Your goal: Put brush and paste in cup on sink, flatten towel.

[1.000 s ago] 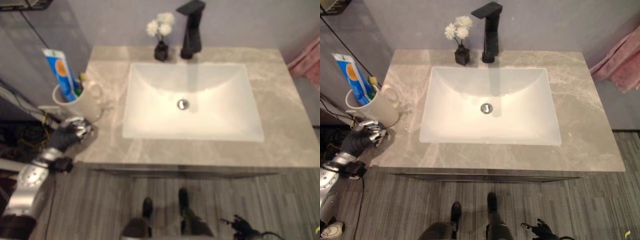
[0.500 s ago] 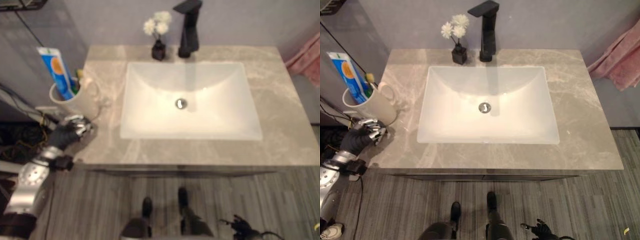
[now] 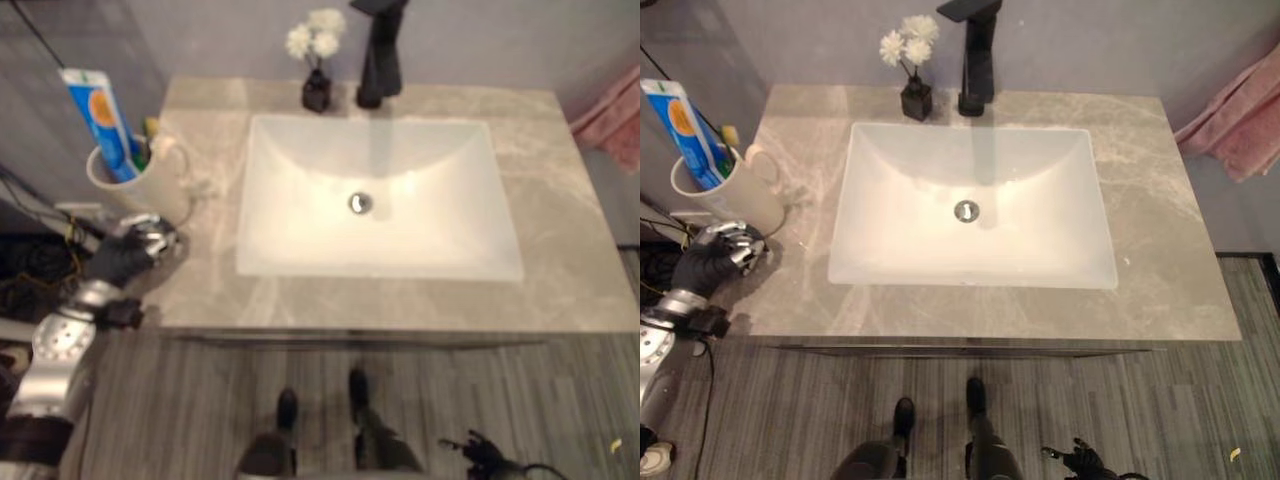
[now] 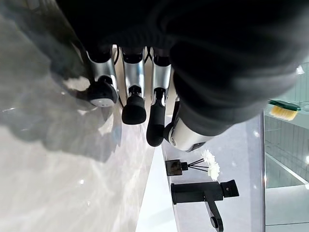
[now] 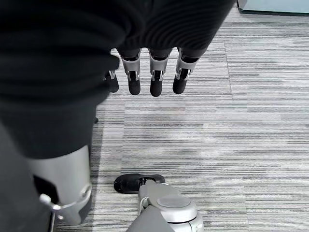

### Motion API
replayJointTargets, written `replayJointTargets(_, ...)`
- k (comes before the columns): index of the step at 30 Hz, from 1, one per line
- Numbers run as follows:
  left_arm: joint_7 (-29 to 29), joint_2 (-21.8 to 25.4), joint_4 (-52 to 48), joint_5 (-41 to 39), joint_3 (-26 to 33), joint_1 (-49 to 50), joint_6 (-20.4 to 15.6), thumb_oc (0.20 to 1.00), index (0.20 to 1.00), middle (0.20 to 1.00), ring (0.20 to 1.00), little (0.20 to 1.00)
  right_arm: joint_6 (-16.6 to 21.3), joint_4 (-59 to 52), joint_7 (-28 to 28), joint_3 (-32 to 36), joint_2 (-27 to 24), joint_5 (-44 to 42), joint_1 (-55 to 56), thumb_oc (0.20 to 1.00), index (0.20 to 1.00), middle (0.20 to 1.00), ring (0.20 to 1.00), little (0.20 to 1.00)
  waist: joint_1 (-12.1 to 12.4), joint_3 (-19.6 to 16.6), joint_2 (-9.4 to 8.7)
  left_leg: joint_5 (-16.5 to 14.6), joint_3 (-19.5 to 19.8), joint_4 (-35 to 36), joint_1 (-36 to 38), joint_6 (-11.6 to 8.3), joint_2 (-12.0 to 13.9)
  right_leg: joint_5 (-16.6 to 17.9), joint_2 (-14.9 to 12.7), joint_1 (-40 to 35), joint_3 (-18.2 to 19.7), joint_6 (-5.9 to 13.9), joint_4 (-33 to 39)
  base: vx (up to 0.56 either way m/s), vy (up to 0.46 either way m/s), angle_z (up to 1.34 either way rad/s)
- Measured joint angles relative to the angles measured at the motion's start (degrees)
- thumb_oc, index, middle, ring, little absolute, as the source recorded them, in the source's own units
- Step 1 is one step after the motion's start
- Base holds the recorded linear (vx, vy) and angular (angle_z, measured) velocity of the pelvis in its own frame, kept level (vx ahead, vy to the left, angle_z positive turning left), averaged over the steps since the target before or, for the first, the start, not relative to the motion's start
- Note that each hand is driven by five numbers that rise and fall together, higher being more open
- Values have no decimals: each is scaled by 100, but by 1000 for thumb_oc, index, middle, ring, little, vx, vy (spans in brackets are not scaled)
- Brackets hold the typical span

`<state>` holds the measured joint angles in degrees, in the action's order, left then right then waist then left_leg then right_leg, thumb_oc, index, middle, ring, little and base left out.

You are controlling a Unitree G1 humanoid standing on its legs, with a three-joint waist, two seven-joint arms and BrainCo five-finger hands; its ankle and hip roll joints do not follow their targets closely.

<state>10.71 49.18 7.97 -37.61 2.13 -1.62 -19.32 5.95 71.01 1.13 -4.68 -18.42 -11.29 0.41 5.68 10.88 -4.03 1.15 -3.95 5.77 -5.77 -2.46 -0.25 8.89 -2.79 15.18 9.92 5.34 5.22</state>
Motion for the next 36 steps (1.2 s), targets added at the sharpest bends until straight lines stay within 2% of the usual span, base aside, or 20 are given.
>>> replayJointTargets(5, -53, 277, -2, 28, 113, -50, -15, 200, 200, 200, 200, 200, 10, -16, -3, -1, -6, 0, 0, 1000, 1000, 1000, 1000, 1000, -36, 76, -105, -4, -12, -1, -35, -5, 8, 17, 6, 43, 8, -23, 2, 0, 0, 0)
replayJointTargets(24, -162, 558, 1, 37, 9, -403, 3, 200, 200, 200, 200, 200, 42, -40, -4, -9, -16, -2, -13, 1000, 1000, 1000, 1000, 1000, -87, 211, -62, -9, -10, -3, -132, -16, 47, 35, 45, 132, -1, -47, -13, 5, 1, 0)
replayJointTargets(31, -113, 557, 15, 36, -221, -404, 21, 200, 200, 200, 200, 200, 37, -38, -2, -8, -55, -1, -40, 1000, 1000, 1000, 1000, 1000, -84, 254, 108, -6, -14, -3, -43, -19, 57, 47, 54, 53, 2, -63, -14, 0, 0, 0)
replayJointTargets(36, 186, 556, -35, 36, -199, 7, 129, 200, 200, 200, 200, 200, 22, -34, -1, 3, -222, -1, -32, 1000, 1000, 1000, 1000, 1000, -86, 182, 278, -9, -11, -2, 74, -22, 72, 46, 69, -75, -2, -65, -31, 0, 0, 0)
